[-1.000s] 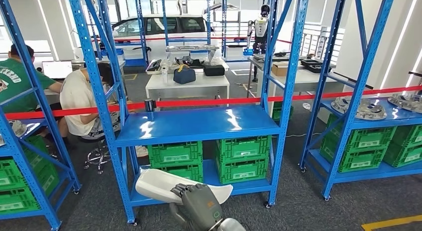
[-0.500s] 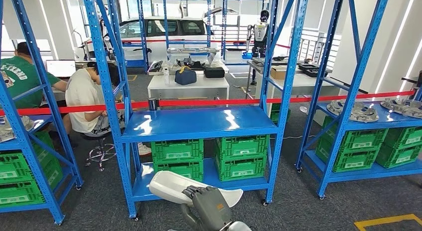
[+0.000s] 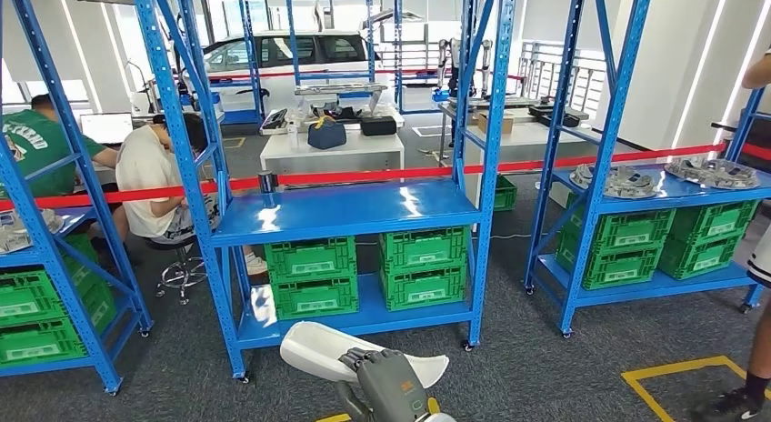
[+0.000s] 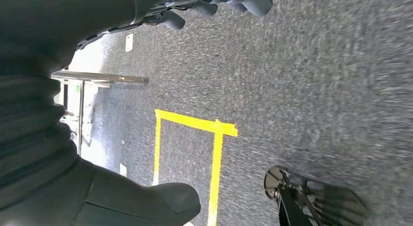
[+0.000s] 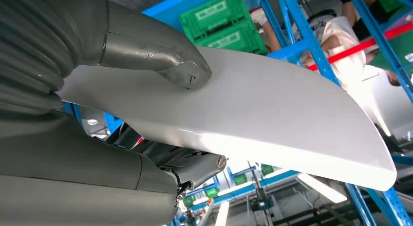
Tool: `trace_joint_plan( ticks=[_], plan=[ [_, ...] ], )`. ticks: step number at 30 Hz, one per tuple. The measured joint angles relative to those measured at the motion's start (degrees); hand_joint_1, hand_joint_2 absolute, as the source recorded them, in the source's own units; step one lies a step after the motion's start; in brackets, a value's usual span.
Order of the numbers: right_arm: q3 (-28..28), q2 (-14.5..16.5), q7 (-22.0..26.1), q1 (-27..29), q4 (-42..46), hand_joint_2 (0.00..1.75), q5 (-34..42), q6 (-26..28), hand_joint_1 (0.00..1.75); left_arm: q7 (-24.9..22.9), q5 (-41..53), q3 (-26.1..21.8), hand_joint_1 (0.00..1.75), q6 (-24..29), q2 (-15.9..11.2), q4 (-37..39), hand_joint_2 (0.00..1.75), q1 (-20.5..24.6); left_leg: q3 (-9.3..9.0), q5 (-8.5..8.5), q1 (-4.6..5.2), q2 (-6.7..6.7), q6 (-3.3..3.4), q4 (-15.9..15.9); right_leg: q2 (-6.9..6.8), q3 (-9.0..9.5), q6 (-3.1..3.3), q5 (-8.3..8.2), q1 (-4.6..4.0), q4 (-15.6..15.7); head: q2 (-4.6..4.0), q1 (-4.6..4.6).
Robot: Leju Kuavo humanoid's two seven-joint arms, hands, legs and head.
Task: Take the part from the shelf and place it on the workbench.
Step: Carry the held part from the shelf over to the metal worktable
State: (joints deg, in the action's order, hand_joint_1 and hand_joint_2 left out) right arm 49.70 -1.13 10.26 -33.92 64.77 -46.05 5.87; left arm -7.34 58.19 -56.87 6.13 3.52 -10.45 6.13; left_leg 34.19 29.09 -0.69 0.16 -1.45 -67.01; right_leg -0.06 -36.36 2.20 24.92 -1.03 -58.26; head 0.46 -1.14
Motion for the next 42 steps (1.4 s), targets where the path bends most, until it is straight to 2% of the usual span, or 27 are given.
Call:
trace_joint_plan(
  ticks=[2,3,5,7,10,11,12,14,15,17,18,20,21,23,25,26,28,29,30,31,33,34,36,38,40,41,42],
  plan=[
    [-0.36,-0.07,-0.24,0.26,0.67,1.75,0.06,0.03,1.75,-0.05,0.14,0.00,0.00,-0.03,-0.11,-0.03,1.75,0.03,-4.85,1.38,0.46,-0.12,0.75,7.27,-0.06,-0.87,-0.46,-1.06,-0.06,-0.11,0.00,-0.06],
    [-0.54,-0.10,-0.30,0.32,0.93,1.75,0.15,0.04,1.75,-0.07,0.16,0.00,0.00,-0.03,-0.19,-0.04,1.75,0.02,-5.61,1.95,0.71,-0.15,1.05,8.97,-0.11,-1.03,-0.77,-1.58,0.02,-0.02,0.00,-0.11],
    [-0.84,-0.28,-0.40,0.54,1.22,1.75,0.25,0.06,1.75,-0.12,0.16,0.00,0.00,-0.03,-0.26,-0.03,1.75,-0.09,-5.01,1.11,0.78,-0.05,1.74,9.77,-0.08,-1.17,-1.42,-2.28,0.24,0.16,0.00,-0.22],
    [-1.10,-0.60,-0.56,0.77,1.36,1.75,0.34,-0.07,1.75,-0.14,0.15,0.00,0.00,-0.03,-0.31,0.00,1.75,-0.11,-4.15,-0.24,0.46,0.21,2.58,10.12,0.12,-2.15,-2.15,0.54,0.38,-1.90,0.00,-0.24],
    [-1.37,-0.82,-0.85,0.87,1.33,1.75,0.86,-0.57,1.75,0.09,0.03,0.00,0.00,-0.04,-0.37,-0.02,1.75,-0.13,-1.68,-2.53,0.29,0.40,3.02,10.00,0.20,-4.84,-3.20,8.87,0.94,-11.88,0.00,-0.19],
    [-1.39,-0.84,-0.86,0.88,1.29,1.75,1.05,-0.74,1.75,0.19,0.05,0.00,0.00,-0.07,-0.38,-0.02,1.75,-0.14,-0.60,-3.27,0.26,0.45,2.96,9.85,0.20,-5.17,-3.43,9.78,1.13,-14.90,0.00,-0.19],
    [-1.39,-0.85,-0.85,0.89,1.25,1.75,1.21,-0.89,1.75,0.25,0.12,0.01,0.00,-0.10,-0.38,-0.02,1.75,-0.15,0.52,-3.96,0.21,0.50,2.84,9.63,0.20,-4.70,-3.61,9.28,1.29,-16.35,0.00,-0.18],
    [-1.40,-0.86,-0.86,0.80,1.21,1.75,1.56,-1.15,1.75,0.33,0.24,0.02,0.00,-0.17,-0.37,0.00,1.75,-0.14,2.74,-5.27,0.03,0.55,2.47,9.05,0.19,-0.78,-3.84,6.26,1.55,-13.41,0.00,-0.18],
    [-1.42,-0.86,-0.87,0.67,1.21,1.75,1.75,-1.25,1.75,0.34,0.25,0.02,0.00,-0.18,-0.37,0.00,1.75,-0.13,3.69,-5.84,-0.01,0.55,2.20,8.67,0.20,2.56,-3.88,5.78,1.63,-9.42,0.00,-0.16],
    [-1.46,-0.87,-0.90,0.38,1.20,1.75,2.12,-1.41,1.75,0.48,0.25,0.02,0.00,-0.19,-0.37,-0.01,1.75,-0.11,4.82,-6.88,-0.03,0.46,1.50,8.12,0.33,7.82,-3.30,6.85,1.45,-1.96,0.00,-0.19],
    [-1.50,-0.90,-0.94,0.22,1.16,1.75,2.26,-1.48,1.75,0.57,0.25,0.02,0.00,-0.20,-0.38,-0.02,1.75,-0.09,5.00,-7.45,-0.03,0.43,1.09,8.11,0.40,8.93,-2.80,7.59,1.29,0.00,0.00,-0.28],
    [-1.55,-0.96,-1.02,0.02,1.08,1.75,2.40,-1.54,1.75,0.71,0.31,0.02,0.00,-0.35,-0.38,-0.02,1.75,-0.08,5.03,-8.45,-0.19,0.35,0.22,8.60,0.40,8.38,-1.63,6.94,1.14,0.61,-0.01,-0.42],
    [-1.55,-0.96,-1.04,-0.08,1.04,1.75,2.45,-1.55,1.75,0.71,0.36,0.02,0.00,-0.47,-0.38,0.01,1.75,-0.10,5.35,-7.92,-0.31,0.28,-0.14,8.40,0.30,7.94,-1.07,6.28,1.17,0.75,-0.02,-0.47],
    [-1.55,-0.95,-1.09,-0.16,1.01,1.75,2.59,-1.55,1.75,0.69,0.50,0.02,0.00,-0.65,-0.38,0.08,1.75,-0.15,6.60,-3.51,-0.46,0.13,-0.64,5.21,0.12,6.60,-0.20,4.61,1.31,1.08,-0.02,-0.49],
    [-1.56,-0.95,-1.20,-0.18,0.95,1.75,2.71,-1.55,1.75,0.68,0.57,0.03,0.00,-0.68,-0.43,0.13,1.75,-0.11,8.11,2.41,-0.44,0.05,-0.99,-1.90,0.11,4.80,0.08,3.02,1.18,1.02,-0.01,-0.51],
    [-1.55,-0.95,-1.26,-0.16,0.89,1.75,2.76,-1.56,1.75,0.68,0.59,0.03,0.00,-0.69,-0.46,0.13,1.75,-0.09,8.47,3.71,-0.44,0.03,-1.10,-5.44,0.11,3.79,0.06,2.22,1.10,0.91,-0.02,-0.55],
    [-1.55,-0.96,-1.36,-0.11,0.77,1.75,2.83,-1.56,1.75,0.66,0.60,0.04,0.00,-0.69,-0.50,0.14,1.75,-0.07,7.18,2.30,-0.43,0.02,-1.07,-8.41,0.09,1.60,-0.10,0.67,0.99,0.60,-0.01,-0.57],
    [-1.55,-0.96,-1.40,-0.09,0.74,1.75,2.86,-1.55,1.75,0.62,0.60,0.04,0.00,-0.69,-0.50,0.14,1.75,-0.06,5.18,0.75,-0.43,0.02,-0.95,-7.02,0.08,0.54,-0.23,-0.05,0.96,0.41,-0.01,-0.58],
    [-1.55,-0.96,-1.46,-0.10,0.74,1.75,2.89,-1.54,1.75,0.57,0.60,0.04,0.00,-0.68,-0.50,0.14,1.75,-0.02,2.12,-0.02,-0.43,-0.02,-0.76,-3.74,0.07,-0.33,-0.42,-0.69,0.94,0.20,-0.01,-0.58],
    [-1.58,-0.95,-1.52,-0.12,0.74,1.75,2.92,-1.52,1.75,0.51,0.59,0.04,0.00,-0.66,-0.50,0.13,1.75,0.04,-1.48,0.40,-0.32,-0.07,-0.55,0.82,0.07,-1.03,-0.65,-1.22,0.87,-0.02,-0.01,-0.59],
    [-1.65,-0.91,-1.60,-0.24,0.75,1.75,2.96,-1.51,1.75,0.35,0.50,0.04,0.00,-0.60,-0.49,0.11,1.75,0.20,-6.21,2.43,0.00,-0.27,0.11,7.80,-0.02,-1.69,-1.26,-2.28,0.83,-0.22,0.00,-0.59],
    [-1.68,-0.89,-1.62,-0.30,0.75,1.75,2.96,-1.52,1.75,0.26,0.44,0.04,0.00,-0.53,-0.47,0.11,1.75,0.22,-6.84,2.90,0.26,-0.34,0.54,9.31,-0.06,-1.84,-1.65,-2.86,0.88,-0.12,0.00,-0.58],
    [-1.67,-0.86,-1.66,-0.38,0.71,1.75,2.98,-1.61,1.75,0.16,0.27,0.04,0.00,-0.35,-0.41,0.15,1.75,0.10,-5.96,1.96,0.32,-0.20,1.55,9.57,-0.02,-2.20,-2.41,-3.50,1.11,0.01,-0.01,-0.57],
    [-1.66,-0.87,-1.62,-0.50,0.55,1.75,3.12,-1.82,1.75,0.18,0.05,0.03,0.00,-0.21,-0.38,0.20,1.75,-0.03,-4.74,0.47,0.19,0.10,2.48,9.68,0.10,-3.37,-3.02,-0.06,1.24,-2.60,-0.02,-0.52],
    [-1.61,-0.88,-1.33,-0.78,0.30,1.75,3.33,-1.98,1.75,0.41,-0.05,0.02,0.00,-0.19,-0.37,0.22,1.75,-0.05,-2.95,-1.10,0.21,0.24,2.98,9.62,0.13,-4.98,-3.40,6.27,1.39,-9.05,-0.01,-0.45],
    [-1.55,-0.88,-1.12,-0.95,0.15,1.75,3.41,-1.98,1.75,0.68,-0.05,0.02,0.00,-0.30,-0.38,0.22,1.75,-0.06,-1.91,-1.84,0.25,0.25,3.07,9.58,0.13,-5.50,-3.50,8.35,1.42,-12.52,-0.02,-0.43],
    [-1.46,-0.88,-0.92,-1.09,-0.03,1.75,3.50,-1.97,1.75,1.03,-0.01,0.02,0.00,-0.50,-0.38,0.22,1.75,-0.07,-0.82,-2.56,0.31,0.27,3.10,9.51,0.13,-5.64,-3.53,8.99,1.43,-15.29,-0.02,-0.43]
  ],
)
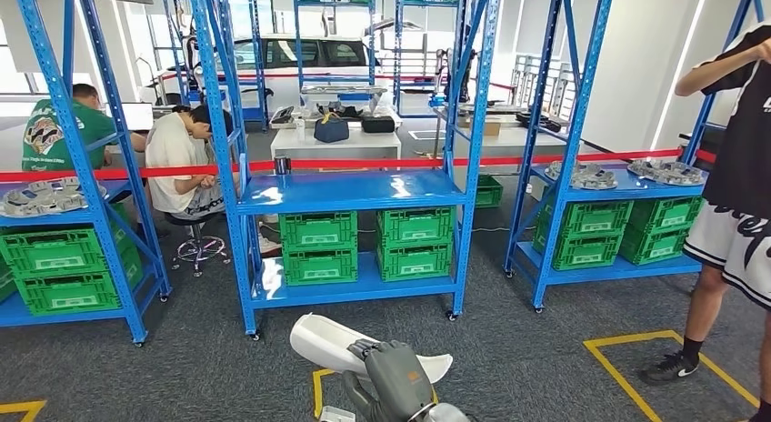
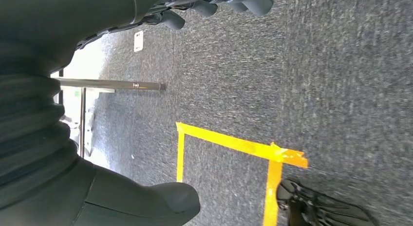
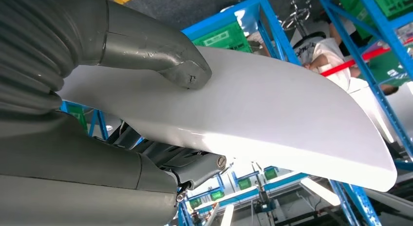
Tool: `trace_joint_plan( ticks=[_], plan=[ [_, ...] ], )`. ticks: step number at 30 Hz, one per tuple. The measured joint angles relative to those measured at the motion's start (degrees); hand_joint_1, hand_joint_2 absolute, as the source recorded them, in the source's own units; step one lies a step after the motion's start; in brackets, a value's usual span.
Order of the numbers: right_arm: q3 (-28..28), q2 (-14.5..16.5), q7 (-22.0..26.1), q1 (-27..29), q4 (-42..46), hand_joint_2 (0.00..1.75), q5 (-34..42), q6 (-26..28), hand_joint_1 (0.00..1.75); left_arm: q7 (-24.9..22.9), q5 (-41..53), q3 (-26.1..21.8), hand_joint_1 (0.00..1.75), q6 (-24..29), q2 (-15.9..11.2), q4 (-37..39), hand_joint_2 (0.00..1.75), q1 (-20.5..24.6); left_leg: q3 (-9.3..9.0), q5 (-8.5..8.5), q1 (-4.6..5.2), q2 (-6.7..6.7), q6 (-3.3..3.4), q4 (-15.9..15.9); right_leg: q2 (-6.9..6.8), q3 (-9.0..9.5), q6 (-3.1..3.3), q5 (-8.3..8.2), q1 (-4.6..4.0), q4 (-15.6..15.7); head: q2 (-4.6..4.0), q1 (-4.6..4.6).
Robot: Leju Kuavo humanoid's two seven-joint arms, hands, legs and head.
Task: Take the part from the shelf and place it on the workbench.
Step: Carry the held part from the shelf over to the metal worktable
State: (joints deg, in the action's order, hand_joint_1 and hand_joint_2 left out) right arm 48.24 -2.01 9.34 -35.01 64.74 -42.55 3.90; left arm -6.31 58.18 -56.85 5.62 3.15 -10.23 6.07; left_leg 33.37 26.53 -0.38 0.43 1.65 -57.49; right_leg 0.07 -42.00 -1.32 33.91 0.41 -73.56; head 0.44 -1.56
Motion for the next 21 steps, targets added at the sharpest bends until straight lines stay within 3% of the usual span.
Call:
trace_joint_plan(
  ticks=[1,2,3,4,6,8,10,11,14,16,17,18,21],
  plan=[
    [0.08,0.00,0.15,-0.10,-0.17,1.75,0.09,0.01,1.75,0.37,0.07,0.00,0.00,-0.27,0.01,0.00,1.75,-0.02,1.10,-0.68,0.04,0.01,-0.02,-0.11,0.00,0.43,0.06,-0.89,-0.02,-1.51,-0.01,0.01],
    [0.15,0.00,0.23,-0.15,-0.34,1.75,0.23,0.02,1.75,0.73,0.16,0.00,0.00,-0.60,0.02,0.00,1.75,-0.03,2.12,-1.28,0.08,0.06,-0.09,-0.27,0.00,1.59,0.21,-2.83,-0.08,-1.30,-0.01,0.01],
    [0.19,0.00,0.25,-0.17,-0.47,1.75,0.37,0.06,1.75,1.03,0.25,0.00,0.00,-0.85,0.03,0.00,1.75,-0.04,3.05,-1.87,0.11,0.17,-0.19,-0.50,-0.08,3.68,0.47,-4.79,-0.18,0.65,0.00,0.02],
    [0.20,0.00,0.25,-0.21,-0.54,1.75,0.50,0.13,1.75,1.28,0.32,0.00,0.00,-0.99,0.07,0.00,1.75,-0.04,3.74,-2.36,0.13,0.35,-0.29,-0.78,-0.76,6.60,0.87,-5.47,-0.40,4.19,0.00,0.02],
    [0.20,0.03,0.24,-0.49,-0.62,1.75,0.69,0.39,1.75,1.79,0.42,0.00,0.00,-1.08,0.22,0.00,1.75,-0.08,4.38,-3.03,0.23,0.79,-0.70,-1.29,-3.05,12.42,1.74,-3.53,-1.09,12.60,0.01,-0.03],
    [0.20,0.07,0.23,-0.96,-0.65,1.75,0.79,0.60,1.75,2.09,0.64,0.02,0.00,-1.08,0.34,0.01,1.75,-0.15,4.30,-3.63,0.14,1.55,-1.40,-1.33,-4.00,14.38,2.45,-1.84,-1.60,16.43,0.01,-0.06],
    [0.20,0.09,0.21,-1.20,-0.68,1.75,0.97,0.62,1.75,2.08,0.99,0.07,0.00,-1.02,0.32,0.01,1.75,-0.21,4.44,-3.88,-0.03,2.00,-2.25,-1.29,-2.95,13.81,3.13,-2.92,-1.47,16.64,0.01,-0.05],
    [0.20,0.09,0.17,-1.25,-0.72,1.75,1.12,0.59,1.75,2.07,1.12,0.08,0.00,-0.93,0.35,0.03,1.75,-0.24,4.90,-2.87,-0.06,1.62,-2.66,-2.27,-2.41,13.46,3.52,-3.60,-1.33,16.84,0.00,-0.13],
    [0.20,0.17,0.10,-1.31,-0.91,1.75,1.46,0.42,1.75,2.25,1.08,0.09,0.00,-0.38,0.43,0.08,1.75,-0.37,8.08,3.78,-0.19,-0.02,-3.40,-11.40,-0.76,11.80,4.11,-5.25,-1.11,16.91,0.00,-0.22],
    [0.20,0.20,0.10,-1.23,-1.14,1.75,1.57,0.23,1.75,2.51,0.91,0.09,0.00,0.01,0.38,0.07,1.75,-0.49,9.15,5.90,-0.21,-0.17,-3.53,-16.44,0.30,10.64,4.02,-6.03,-1.10,16.60,-0.01,-0.21],
    [0.20,0.20,0.10,-1.22,-1.27,1.75,1.63,0.14,1.75,2.62,0.85,0.09,0.00,0.15,0.37,0.07,1.75,-0.53,8.33,5.46,-0.21,-0.22,-3.49,-16.20,0.82,10.14,3.88,-6.33,-1.07,16.37,0.00,-0.21],
    [0.20,0.21,0.10,-1.21,-1.35,1.75,1.68,0.05,1.75,2.68,0.81,0.09,0.00,0.26,0.36,0.07,1.75,-0.55,6.44,4.20,-0.22,-0.38,-3.38,-13.76,1.31,9.72,3.72,-6.58,-1.04,16.13,0.00,-0.21],
    [0.21,0.49,0.04,-1.27,-1.42,1.75,1.74,-0.18,1.75,2.49,0.79,0.09,0.00,0.44,0.34,0.08,1.75,-0.59,-0.43,1.44,-0.27,-2.87,-2.80,-3.26,2.53,8.72,3.06,-7.06,-0.90,15.51,0.00,-0.21]
  ],
)
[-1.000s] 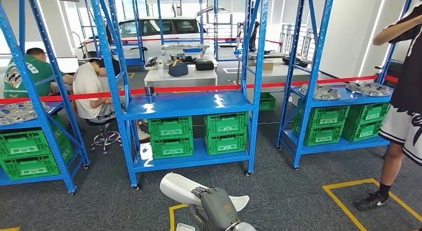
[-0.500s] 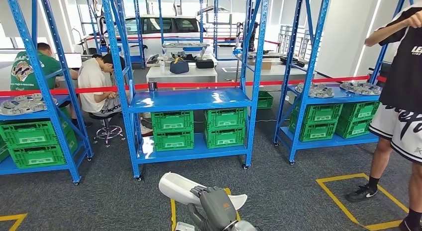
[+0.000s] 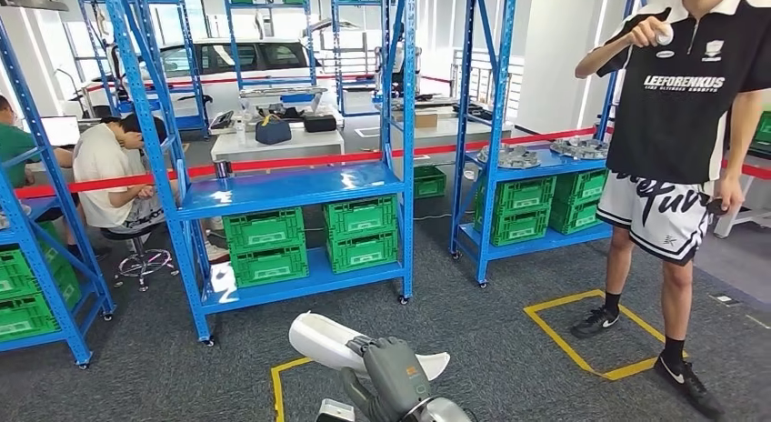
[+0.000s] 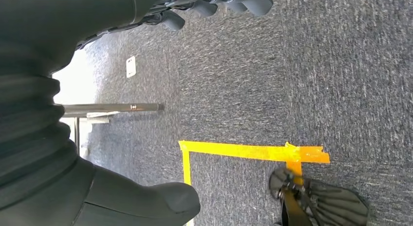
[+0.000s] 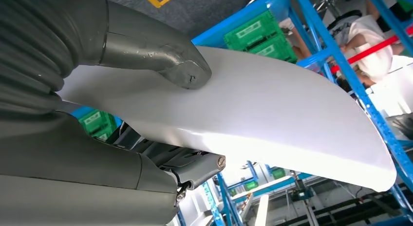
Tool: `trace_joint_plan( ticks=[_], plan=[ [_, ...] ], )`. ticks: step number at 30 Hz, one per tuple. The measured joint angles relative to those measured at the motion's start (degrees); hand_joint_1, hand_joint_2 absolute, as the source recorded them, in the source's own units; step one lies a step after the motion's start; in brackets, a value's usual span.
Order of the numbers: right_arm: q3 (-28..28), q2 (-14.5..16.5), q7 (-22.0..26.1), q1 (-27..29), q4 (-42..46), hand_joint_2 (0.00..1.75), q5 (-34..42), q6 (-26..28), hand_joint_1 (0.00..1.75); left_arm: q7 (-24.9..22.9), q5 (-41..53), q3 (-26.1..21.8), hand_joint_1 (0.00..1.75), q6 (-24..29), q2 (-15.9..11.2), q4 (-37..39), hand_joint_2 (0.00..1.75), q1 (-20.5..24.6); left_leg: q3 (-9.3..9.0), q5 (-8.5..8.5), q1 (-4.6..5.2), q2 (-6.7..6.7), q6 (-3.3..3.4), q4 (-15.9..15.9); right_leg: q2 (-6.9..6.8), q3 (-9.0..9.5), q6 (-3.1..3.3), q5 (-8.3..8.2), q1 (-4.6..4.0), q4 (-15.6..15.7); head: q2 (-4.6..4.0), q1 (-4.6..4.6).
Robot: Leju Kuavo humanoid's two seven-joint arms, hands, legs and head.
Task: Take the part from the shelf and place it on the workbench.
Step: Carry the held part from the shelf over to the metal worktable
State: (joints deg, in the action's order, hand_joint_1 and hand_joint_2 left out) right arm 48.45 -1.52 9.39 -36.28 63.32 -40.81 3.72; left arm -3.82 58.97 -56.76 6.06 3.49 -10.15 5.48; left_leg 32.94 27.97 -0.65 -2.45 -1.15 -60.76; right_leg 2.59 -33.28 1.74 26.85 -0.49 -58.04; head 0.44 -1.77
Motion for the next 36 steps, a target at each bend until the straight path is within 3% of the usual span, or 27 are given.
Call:
trace_joint_plan(
  ticks=[2,4,5,7,9,10,11,12,14,16,17,19,20,22,24,26,28,30,32,33,35,36],
  plan=[
    [0.05,0.29,-0.22,-0.07,0.00,1.75,0.00,-0.27,1.75,-0.04,-0.06,0.00,0.00,0.09,0.02,0.00,1.75,-0.12,-1.13,0.12,0.13,-0.75,0.40,1.91,0.73,-0.46,-0.66,-0.36,0.08,-0.13,0.01,0.00],
    [0.08,0.43,-0.62,-0.20,-0.01,1.75,0.01,-0.49,1.75,0.15,-0.23,0.00,0.00,0.17,0.07,-0.01,1.75,-0.25,-1.02,-0.09,0.05,0.20,1.06,2.41,1.20,-0.82,-1.37,-0.54,0.06,-0.36,0.01,0.01],
    [0.08,0.45,-0.76,-0.35,-0.03,1.75,0.03,-0.57,1.75,0.27,-0.32,0.00,0.00,0.19,0.09,-0.01,1.75,-0.28,-0.94,-0.28,-0.06,0.76,1.43,2.55,0.77,-1.27,-1.72,-0.03,0.01,-1.10,0.00,0.05],
    [0.07,0.44,-0.81,-0.71,-0.14,1.75,0.22,-0.75,1.75,0.39,-0.37,0.00,0.00,0.19,0.13,-0.01,1.75,-0.34,-0.69,-0.60,-0.20,1.98,2.06,2.74,-0.86,-3.56,-2.35,2.89,0.07,-5.84,-0.01,0.12],
    [0.08,0.44,-0.80,-0.91,-0.47,1.75,0.51,-1.00,1.75,0.41,-0.37,0.00,0.00,0.18,0.10,-0.01,1.75,-0.46,-0.29,-0.75,-0.15,3.17,2.34,2.68,-1.82,-7.22,-2.86,6.72,0.30,-13.72,0.00,0.15],
    [0.08,0.43,-0.81,-0.90,-0.74,1.75,0.64,-1.11,1.75,0.41,-0.37,0.00,0.00,0.14,0.10,-0.01,1.75,-0.51,-0.09,-0.80,-0.14,3.83,2.38,2.62,-1.99,-8.58,-3.03,7.77,0.44,-16.75,0.00,0.16],
    [0.08,0.40,-0.81,-0.89,-1.04,1.75,0.70,-1.18,1.75,0.41,-0.35,0.00,0.00,0.10,0.10,-0.01,1.75,-0.53,0.06,-0.84,-0.14,4.44,2.39,2.54,-2.12,-8.77,-3.10,7.61,0.53,-17.49,0.01,0.16],
    [0.08,0.39,-0.81,-0.90,-1.31,1.75,0.74,-1.20,1.75,0.41,-0.32,0.00,0.00,0.05,0.10,-0.01,1.75,-0.52,0.15,-0.87,-0.14,5.02,2.37,2.44,-2.33,-7.84,-3.10,6.52,0.59,-16.04,0.01,0.16],
    [0.04,0.39,-0.80,-1.08,-1.67,1.75,0.82,-1.19,1.75,0.45,-0.26,0.00,0.00,0.01,0.14,-0.01,1.75,-0.42,0.18,-0.81,-0.09,6.14,2.18,2.23,-3.92,-3.23,-2.81,2.98,0.50,-7.90,0.01,0.15],
    [-0.03,0.44,-0.79,-1.38,-1.88,1.75,0.86,-1.18,1.75,0.57,-0.19,0.00,0.00,-0.03,0.17,-0.01,1.75,-0.30,0.22,-0.72,0.13,7.06,1.63,1.98,-5.44,0.14,-2.13,1.03,0.17,-1.44,0.01,0.14],
    [-0.07,0.46,-0.79,-1.48,-2.00,1.75,0.90,-1.18,1.75,0.63,-0.13,0.00,0.00,-0.07,0.17,-0.02,1.75,-0.25,0.22,-0.73,0.24,7.48,1.28,1.94,-5.62,0.57,-1.79,0.85,0.01,-0.26,0.01,0.14],
    [-0.10,0.47,-0.80,-1.53,-2.25,1.75,0.98,-1.17,1.75,0.68,-0.01,0.00,0.00,-0.12,0.16,-0.03,1.75,-0.12,0.10,-0.84,0.27,8.28,0.58,2.10,-4.45,0.26,-1.13,0.54,-0.10,-0.07,0.01,0.13],
    [-0.14,0.48,-0.80,-1.56,-2.36,1.75,1.02,-1.16,1.75,0.70,0.05,0.00,0.00,-0.14,0.15,-0.05,1.75,-0.06,0.18,-0.63,0.19,7.91,0.19,1.91,-3.97,0.27,-0.81,0.29,0.05,0.15,0.01,0.12],
    [-0.19,0.57,-0.78,-1.69,-2.52,1.75,1.05,-1.15,1.75,0.73,0.14,0.00,0.00,-0.21,0.20,-0.04,1.75,0.01,1.40,1.34,0.03,5.60,-0.44,-0.96,-3.06,0.37,-0.22,-0.17,0.49,0.56,0.01,0.10],
    [-0.19,0.73,-0.77,-1.72,-2.72,1.75,1.08,-1.16,1.75,0.74,0.18,0.00,0.00,-0.27,0.20,-0.02,1.75,-0.12,4.58,4.98,-0.08,3.29,-0.79,-8.09,-2.04,0.24,0.03,-0.35,0.72,0.62,0.01,0.09],
    [-0.15,0.81,-0.79,-1.62,-3.01,1.75,1.09,-1.19,1.75,0.74,0.20,0.00,0.00,-0.27,0.11,-0.01,1.75,-0.29,7.32,6.84,-0.08,2.77,-0.86,-13.88,-0.82,0.03,0.06,-0.38,0.72,0.45,0.01,0.09],
    [-0.15,0.81,-0.80,-1.56,-3.26,1.75,1.09,-1.19,1.75,0.74,0.35,0.00,0.00,-0.28,0.08,-0.02,1.75,-0.34,6.37,4.46,-0.11,2.55,-0.72,-11.69,0.46,-0.05,-0.03,-0.38,0.77,0.19,0.01,0.10],
    [-0.15,0.81,-0.90,-1.55,-3.34,1.75,1.09,-1.09,1.75,0.65,0.57,0.01,0.00,-0.30,0.08,-0.02,1.75,-0.29,2.57,0.80,-0.34,0.60,-0.56,-3.73,1.73,-0.16,-0.41,-0.29,0.85,-0.15,0.00,0.09],
    [-0.20,0.78,-1.14,-1.42,-3.34,1.75,1.08,-0.90,1.75,0.45,0.81,0.04,0.00,-0.31,0.11,-0.01,1.75,-0.28,0.25,-0.31,-0.53,-1.74,-0.35,1.12,2.97,-0.75,-1.16,-0.36,0.95,-0.49,0.00,0.11],
    [-0.26,0.70,-1.26,-1.20,-3.33,1.75,1.06,-0.72,1.75,0.35,0.98,0.09,0.00,-0.30,0.13,-0.01,1.75,-0.29,0.08,-0.01,-0.49,-2.22,-0.14,1.42,3.58,-1.07,-1.61,-0.55,1.01,-0.46,0.01,0.12],
    [-0.45,0.38,-1.38,-0.52,-3.32,1.75,0.98,-0.35,1.75,0.27,1.32,0.20,0.00,-0.30,0.16,-0.01,1.75,-0.32,0.04,-0.25,-0.43,-1.08,0.54,1.65,4.80,-1.41,-2.43,-0.94,1.17,-0.21,0.01,0.16],
    [-0.62,0.16,-1.44,-0.20,-3.32,1.75,0.91,-0.20,1.75,0.30,1.42,0.25,0.00,-0.30,0.17,-0.02,1.75,-0.32,-0.03,-0.37,-0.50,-0.42,0.95,1.82,4.24,-1.66,-2.74,-0.71,1.05,-0.55,0.01,0.20]
  ],
)
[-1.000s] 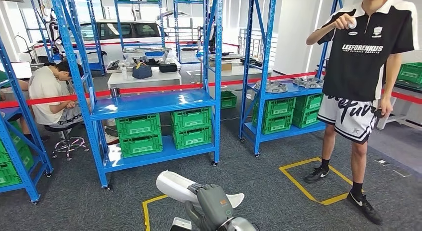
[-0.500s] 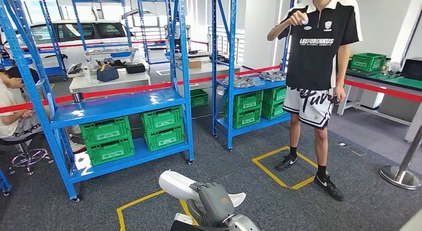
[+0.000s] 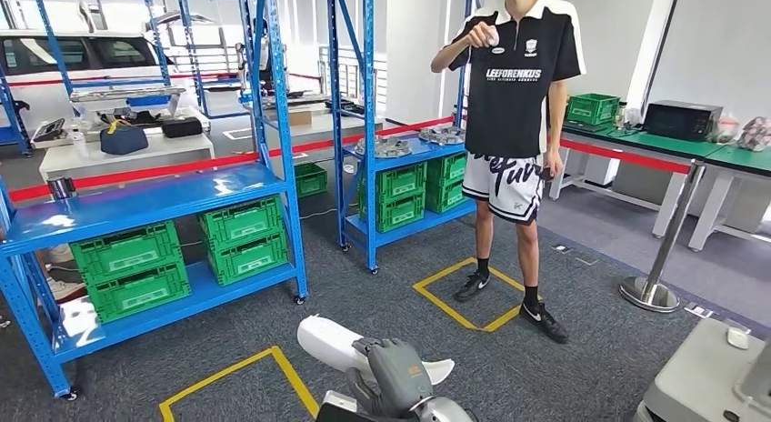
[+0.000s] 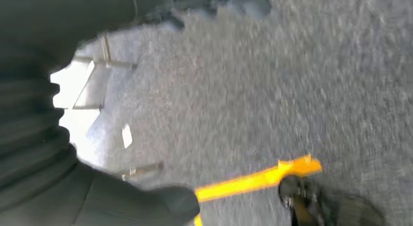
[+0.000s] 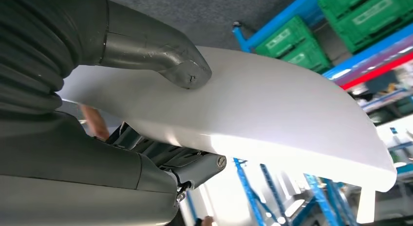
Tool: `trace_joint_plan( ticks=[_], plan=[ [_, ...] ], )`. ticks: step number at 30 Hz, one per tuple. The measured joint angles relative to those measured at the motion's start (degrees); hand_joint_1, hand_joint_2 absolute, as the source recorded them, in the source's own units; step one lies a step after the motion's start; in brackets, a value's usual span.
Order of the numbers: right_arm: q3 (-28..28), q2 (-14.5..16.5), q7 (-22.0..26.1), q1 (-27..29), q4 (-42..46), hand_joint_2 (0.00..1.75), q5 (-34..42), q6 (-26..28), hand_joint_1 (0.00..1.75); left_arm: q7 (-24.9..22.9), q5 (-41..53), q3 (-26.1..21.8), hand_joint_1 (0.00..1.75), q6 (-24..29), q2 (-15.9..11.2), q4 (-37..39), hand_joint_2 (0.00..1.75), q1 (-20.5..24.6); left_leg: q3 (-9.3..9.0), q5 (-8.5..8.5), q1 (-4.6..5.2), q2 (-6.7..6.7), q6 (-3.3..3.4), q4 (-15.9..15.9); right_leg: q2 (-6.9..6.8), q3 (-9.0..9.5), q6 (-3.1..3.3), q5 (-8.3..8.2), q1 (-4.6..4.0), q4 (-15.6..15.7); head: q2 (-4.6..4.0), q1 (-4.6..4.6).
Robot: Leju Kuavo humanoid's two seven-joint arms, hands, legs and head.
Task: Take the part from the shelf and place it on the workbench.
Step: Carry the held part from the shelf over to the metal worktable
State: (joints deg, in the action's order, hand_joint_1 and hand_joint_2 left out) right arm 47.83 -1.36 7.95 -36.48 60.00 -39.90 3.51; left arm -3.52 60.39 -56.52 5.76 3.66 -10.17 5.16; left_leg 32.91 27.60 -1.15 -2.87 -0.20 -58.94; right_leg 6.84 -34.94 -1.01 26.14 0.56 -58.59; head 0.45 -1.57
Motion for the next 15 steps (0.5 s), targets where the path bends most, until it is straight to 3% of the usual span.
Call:
trace_joint_plan(
  ticks=[1,3,5,6,7,9,11,12,14,15],
  plan=[
    [-0.18,-0.16,-0.09,0.18,0.01,1.75,-0.06,0.07,1.75,0.06,0.04,0.02,0.00,-0.01,0.00,-0.03,1.75,-0.02,-0.05,-0.10,-0.08,0.74,0.38,0.18,-1.31,-0.76,-0.28,0.86,-0.11,-1.44,0.00,0.10],
    [-0.43,-0.20,-0.27,0.33,0.02,1.75,-0.17,-0.19,1.75,0.25,-0.30,0.03,0.00,-0.10,-0.01,-0.08,1.75,-0.21,-0.08,-0.07,0.03,2.37,0.97,0.29,-4.97,-4.07,-0.68,4.26,-0.29,-8.15,0.00,0.29],
    [-0.45,-0.02,-0.39,0.57,0.02,1.75,-0.21,-0.88,1.75,0.38,-1.00,0.01,0.00,-0.19,-0.07,-0.08,1.75,-0.50,-0.05,0.09,0.25,4.06,1.24,0.19,-6.34,-7.83,-0.89,6.98,-0.21,-15.70,0.00,0.36],
    [-0.44,0.02,-0.44,0.71,0.02,1.75,-0.22,-1.19,1.75,0.40,-1.26,0.01,0.00,-0.20,-0.10,-0.08,1.75,-0.58,-0.06,0.15,0.32,4.83,1.31,0.14,-6.50,-8.47,-0.87,6.89,-0.19,-16.97,0.00,0.36],
    [-0.43,0.09,-0.41,0.77,0.01,1.75,-0.21,-1.49,1.75,0.29,-1.46,-0.01,0.00,-0.20,-0.12,-0.08,1.75,-0.62,-0.08,0.20,0.37,5.49,1.32,0.10,-6.62,-7.84,-0.76,5.75,-0.18,-15.76,0.01,0.37],
    [-0.43,0.58,0.13,0.46,-0.14,1.75,-0.03,-2.07,1.75,-0.31,-1.86,-0.04,0.00,-0.16,0.00,-0.08,1.75,-0.62,-0.22,0.35,0.49,6.72,1.20,0.03,-8.01,-3.61,-0.10,2.10,-0.45,-7.82,0.01,0.36],
    [-0.42,1.72,1.22,-0.24,-0.59,1.75,0.24,-2.58,1.75,-0.93,-2.23,-0.14,0.00,-0.09,0.22,-0.07,1.75,-0.61,-0.35,0.56,0.77,7.81,0.78,-0.06,-9.71,-0.19,0.71,0.12,-0.99,-1.19,0.01,0.31],
    [-0.42,2.26,1.68,-0.56,-0.86,1.75,0.34,-2.68,1.75,-0.97,-2.24,-0.21,0.00,-0.07,0.29,-0.06,1.75,-0.59,-0.42,0.61,0.86,8.29,0.49,-0.04,-10.03,0.36,1.02,-0.05,-1.24,0.10,0.01,0.29],
    [-0.50,2.79,1.83,-0.75,-1.18,1.75,0.36,-2.51,1.75,-0.44,-1.82,-0.28,0.00,-0.20,0.32,-0.06,1.75,-0.46,-0.75,0.63,0.92,9.04,-0.10,0.18,-8.95,0.28,1.45,-0.23,-1.26,0.44,0.01,0.28],
    [-0.73,2.80,1.59,-0.62,-1.23,1.75,0.31,-2.24,1.75,0.02,-1.45,-0.29,0.00,-0.34,0.33,-0.06,1.75,-0.38,-0.82,0.81,0.86,8.69,-0.44,0.09,-8.47,0.45,1.70,-0.43,-1.08,0.75,0.01,0.28]
  ],
)
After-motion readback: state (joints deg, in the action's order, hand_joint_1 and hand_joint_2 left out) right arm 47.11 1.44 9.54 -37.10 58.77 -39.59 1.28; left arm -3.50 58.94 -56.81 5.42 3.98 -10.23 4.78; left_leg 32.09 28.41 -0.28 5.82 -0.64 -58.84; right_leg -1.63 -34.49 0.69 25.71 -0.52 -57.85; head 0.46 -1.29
